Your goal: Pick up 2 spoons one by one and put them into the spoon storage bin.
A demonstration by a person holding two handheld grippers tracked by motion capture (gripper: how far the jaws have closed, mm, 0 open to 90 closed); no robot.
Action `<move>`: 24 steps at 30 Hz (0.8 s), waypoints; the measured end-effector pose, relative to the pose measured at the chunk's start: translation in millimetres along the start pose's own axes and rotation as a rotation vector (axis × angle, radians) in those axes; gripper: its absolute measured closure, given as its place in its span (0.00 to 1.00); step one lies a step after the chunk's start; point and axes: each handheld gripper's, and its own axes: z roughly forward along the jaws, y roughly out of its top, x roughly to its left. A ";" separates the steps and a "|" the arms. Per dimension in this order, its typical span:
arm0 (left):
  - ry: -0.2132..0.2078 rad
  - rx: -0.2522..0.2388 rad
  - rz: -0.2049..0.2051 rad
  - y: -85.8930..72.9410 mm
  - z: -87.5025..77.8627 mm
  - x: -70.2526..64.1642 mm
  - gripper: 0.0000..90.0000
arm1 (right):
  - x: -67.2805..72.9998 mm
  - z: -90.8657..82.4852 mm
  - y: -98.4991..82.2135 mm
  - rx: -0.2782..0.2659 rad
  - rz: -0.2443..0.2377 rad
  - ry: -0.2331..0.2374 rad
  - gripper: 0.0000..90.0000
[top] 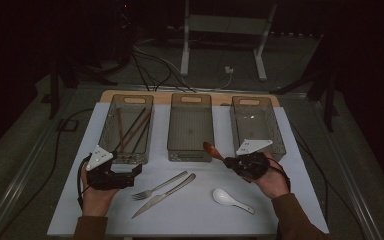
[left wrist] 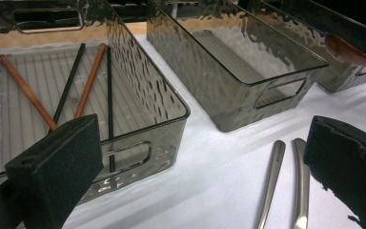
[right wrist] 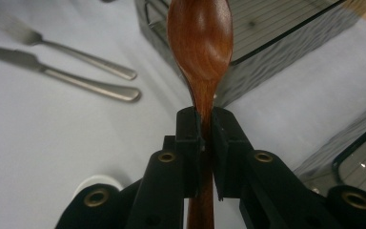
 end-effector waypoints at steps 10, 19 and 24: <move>0.001 0.000 -0.001 -0.1 -0.5 0.7 0.01 | -7.1 3.8 14.5 -0.022 0.054 -0.031 0.92; 0.003 0.000 0.002 -0.2 -1.0 0.7 0.01 | -11.3 10.1 25.3 -0.024 0.092 -0.059 0.92; 0.002 0.002 0.003 -0.4 -0.3 0.3 0.01 | -14.5 15.5 30.6 -0.030 0.119 -0.071 0.92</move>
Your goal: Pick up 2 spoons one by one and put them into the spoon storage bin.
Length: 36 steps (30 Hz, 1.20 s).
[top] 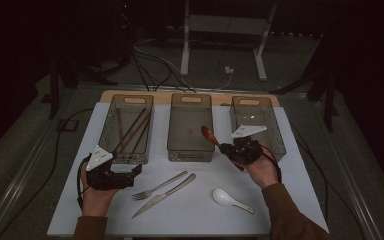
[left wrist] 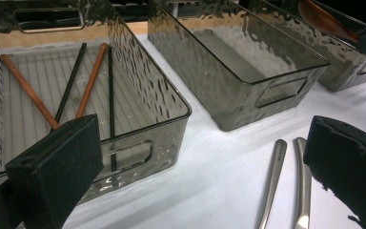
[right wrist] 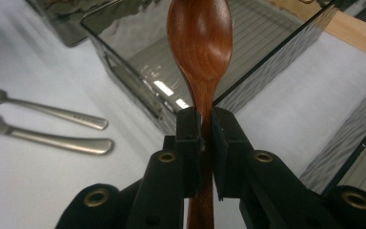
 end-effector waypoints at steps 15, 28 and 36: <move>0.000 0.000 0.000 -0.3 -0.2 0.2 0.01 | -1.4 17.7 18.5 -0.009 0.067 -0.031 0.92; -0.002 -0.001 0.001 -0.3 -0.4 0.3 0.01 | -3.0 32.3 28.4 -0.017 0.119 -0.035 0.92; -0.005 0.001 0.003 -0.3 -0.1 -0.1 0.01 | -4.7 38.5 32.8 -0.017 0.145 -0.045 0.92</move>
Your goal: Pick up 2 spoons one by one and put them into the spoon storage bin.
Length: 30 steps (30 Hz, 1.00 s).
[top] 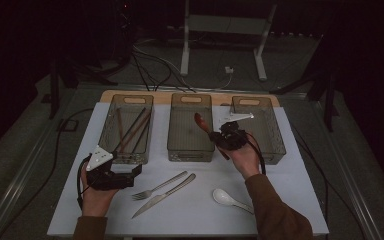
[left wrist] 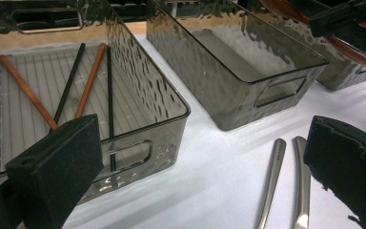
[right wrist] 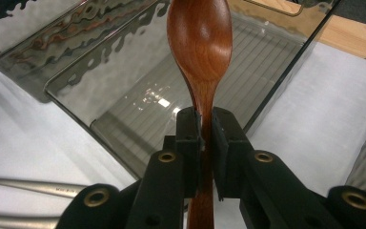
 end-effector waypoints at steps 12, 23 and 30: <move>-0.001 0.002 0.002 -0.2 0.6 -0.6 0.01 | -0.4 8.3 5.0 0.006 0.019 -0.008 0.92; -0.001 0.003 -0.001 -0.6 0.6 0.1 0.01 | 1.1 21.3 6.7 0.020 0.058 -0.007 0.92; 0.000 0.002 -0.002 -0.9 0.3 0.5 0.01 | 0.0 25.0 6.9 -0.024 0.100 0.010 0.51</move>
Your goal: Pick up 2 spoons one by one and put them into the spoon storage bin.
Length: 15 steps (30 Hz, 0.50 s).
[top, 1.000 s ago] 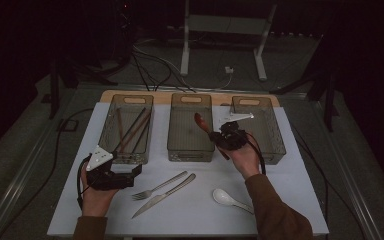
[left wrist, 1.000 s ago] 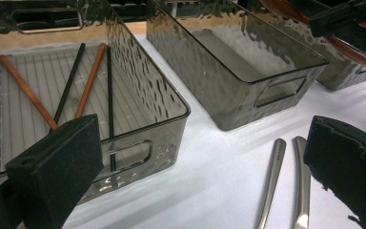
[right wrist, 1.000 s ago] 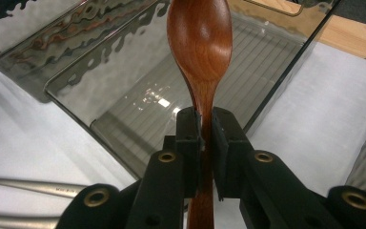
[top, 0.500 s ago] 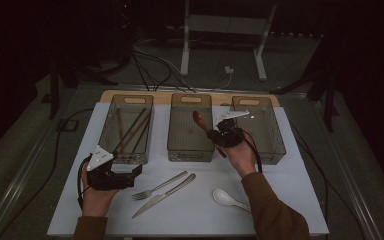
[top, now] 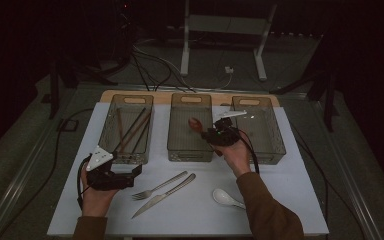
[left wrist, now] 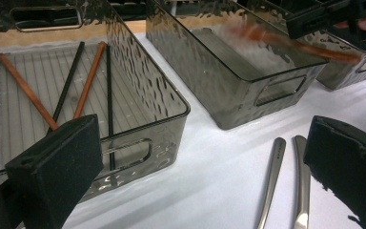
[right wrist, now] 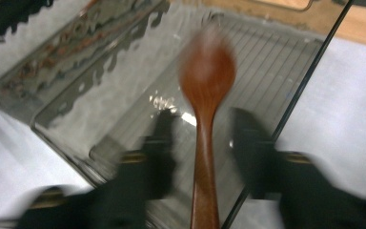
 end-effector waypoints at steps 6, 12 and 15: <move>0.001 0.002 0.001 -0.2 0.3 -0.1 0.01 | -2.2 -7.0 0.5 -0.027 0.011 -0.015 0.16; 0.002 0.003 0.000 -0.3 0.4 -0.4 0.01 | -3.1 -16.7 -2.1 -0.024 -0.002 0.000 0.09; 0.002 0.001 0.000 -0.1 0.0 -0.4 0.01 | -2.1 -22.1 -3.1 -0.025 -0.020 0.008 0.08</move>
